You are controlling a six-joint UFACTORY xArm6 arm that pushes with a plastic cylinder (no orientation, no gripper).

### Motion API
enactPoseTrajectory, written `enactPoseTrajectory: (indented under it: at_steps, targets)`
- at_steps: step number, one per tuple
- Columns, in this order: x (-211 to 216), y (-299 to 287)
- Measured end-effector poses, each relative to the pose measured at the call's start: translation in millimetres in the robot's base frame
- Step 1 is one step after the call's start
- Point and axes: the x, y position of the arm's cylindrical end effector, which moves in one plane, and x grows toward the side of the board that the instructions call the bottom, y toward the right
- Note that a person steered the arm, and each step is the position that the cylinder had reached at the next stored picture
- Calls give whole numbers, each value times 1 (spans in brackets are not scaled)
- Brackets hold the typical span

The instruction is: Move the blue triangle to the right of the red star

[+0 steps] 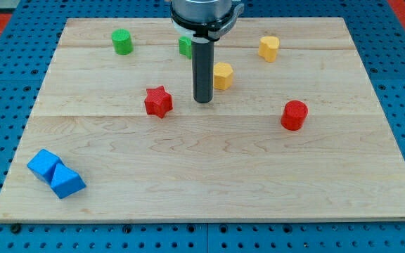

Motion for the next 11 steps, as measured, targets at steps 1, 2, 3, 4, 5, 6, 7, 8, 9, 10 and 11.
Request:
enactPoseTrajectory:
  at_steps: [1,2,3,4,5,6,7,8,9,10,11]
  targets:
    - [0,0]
    - [1,-3]
    - [11,-22]
    - [46,-51]
    - [94,-75]
    - [188,-73]
    - [211,-112]
    - [186,-190]
    - [196,-229]
    - [197,-246]
    - [162,-230]
